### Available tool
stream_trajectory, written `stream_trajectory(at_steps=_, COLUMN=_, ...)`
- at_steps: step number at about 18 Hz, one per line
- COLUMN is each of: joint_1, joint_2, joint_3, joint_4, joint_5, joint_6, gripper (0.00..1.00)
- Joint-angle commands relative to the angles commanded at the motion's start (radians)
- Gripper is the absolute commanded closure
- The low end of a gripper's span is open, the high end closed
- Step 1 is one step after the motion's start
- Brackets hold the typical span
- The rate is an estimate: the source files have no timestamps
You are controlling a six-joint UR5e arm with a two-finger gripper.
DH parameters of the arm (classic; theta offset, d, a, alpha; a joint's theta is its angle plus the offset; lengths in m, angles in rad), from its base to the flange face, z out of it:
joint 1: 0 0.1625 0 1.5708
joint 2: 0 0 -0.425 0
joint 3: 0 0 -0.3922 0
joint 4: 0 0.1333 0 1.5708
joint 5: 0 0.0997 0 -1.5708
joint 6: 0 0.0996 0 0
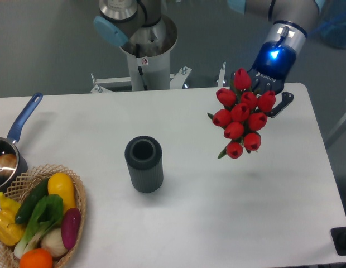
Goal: Place the flowers on the table
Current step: 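Lower the hanging tulip bouquet toward the table surface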
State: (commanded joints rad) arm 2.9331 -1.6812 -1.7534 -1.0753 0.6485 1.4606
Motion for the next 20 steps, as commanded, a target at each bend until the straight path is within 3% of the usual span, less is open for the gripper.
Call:
stream_trajectory(at_steps=5, joint_1=-0.071, joint_2=-0.003, joint_3=0.020, joint_4=0.002, joint_5=0.224, joint_6=-0.048, gripper=0.52)
stream_trajectory(at_steps=13, joint_1=-0.097, joint_2=-0.017, joint_3=0.015, joint_4=0.003, joint_5=0.471, joint_6=-0.037, gripper=0.52)
stream_trajectory(at_steps=17, joint_1=-0.101, joint_2=-0.046, joint_3=0.009, joint_4=0.002, joint_5=0.561, joint_6=-0.034, gripper=0.52)
stream_trajectory(at_steps=20, joint_1=-0.169, joint_2=-0.087, joint_3=0.025, joint_4=0.003, joint_5=0.689, joint_6=-0.034, gripper=0.52)
